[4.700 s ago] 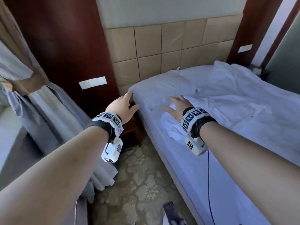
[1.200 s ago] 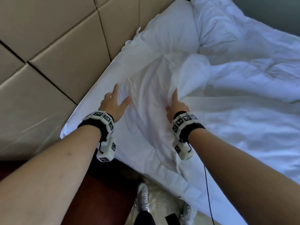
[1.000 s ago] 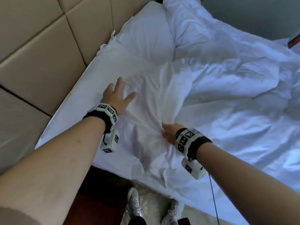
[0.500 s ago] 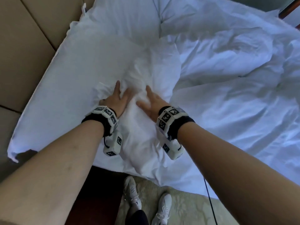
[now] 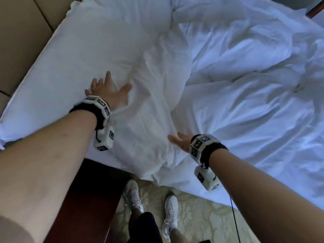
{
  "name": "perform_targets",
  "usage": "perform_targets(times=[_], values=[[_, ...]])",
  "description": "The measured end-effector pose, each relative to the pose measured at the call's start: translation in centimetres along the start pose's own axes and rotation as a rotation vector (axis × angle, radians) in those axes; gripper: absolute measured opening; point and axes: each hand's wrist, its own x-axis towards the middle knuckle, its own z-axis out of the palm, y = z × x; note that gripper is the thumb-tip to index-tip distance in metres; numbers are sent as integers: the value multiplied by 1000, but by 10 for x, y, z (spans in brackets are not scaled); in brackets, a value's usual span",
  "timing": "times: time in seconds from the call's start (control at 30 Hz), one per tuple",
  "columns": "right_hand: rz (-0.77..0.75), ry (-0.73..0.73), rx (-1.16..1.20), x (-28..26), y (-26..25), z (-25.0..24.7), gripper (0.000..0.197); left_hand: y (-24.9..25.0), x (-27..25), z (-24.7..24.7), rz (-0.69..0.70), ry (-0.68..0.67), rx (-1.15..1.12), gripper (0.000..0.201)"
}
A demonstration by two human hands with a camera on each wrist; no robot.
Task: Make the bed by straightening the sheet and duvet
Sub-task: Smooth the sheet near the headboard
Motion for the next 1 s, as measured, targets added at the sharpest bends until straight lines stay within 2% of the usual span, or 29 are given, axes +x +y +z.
perform_targets(times=[0.07, 0.17, 0.27, 0.37, 0.47, 0.6, 0.67, 0.77, 0.83, 0.9, 0.97, 1.0], values=[[-11, 12, 70, 2, 16, 10, 96, -4, 1, 16, -53, -112, -101, 99], [-66, 216, 246, 1, 20, 2, 79, 5, -11, 39, -62, -208, -319, 91], [-204, 433, 353, -17, 3, -20, 76, 20, -23, 45, -64, -206, -402, 83], [-298, 536, 425, -32, -31, -44, 77, 28, -30, 33, 26, -190, -325, 69], [-332, 592, 525, -36, -59, -69, 80, 27, -39, 0, 107, -111, -298, 53], [-291, 576, 643, -51, -80, -98, 89, 13, -42, -88, 122, 192, -293, 57], [-343, 582, 692, -72, -99, -115, 91, 6, -47, -147, 133, 351, -287, 57], [-594, 570, 711, -121, -151, -142, 93, -2, -63, -241, 140, 582, -312, 54], [-777, 506, 606, -153, -191, -153, 88, -14, -76, -293, 117, 723, -260, 50], [-894, 387, 390, -178, -215, -158, 79, -50, -84, -321, -8, 735, -157, 38], [-865, 278, 230, -191, -215, -160, 72, -95, -93, -317, -202, 600, -45, 21], [-839, 278, 196, -191, -206, -165, 71, -109, -95, -305, -270, 535, -16, 14]])
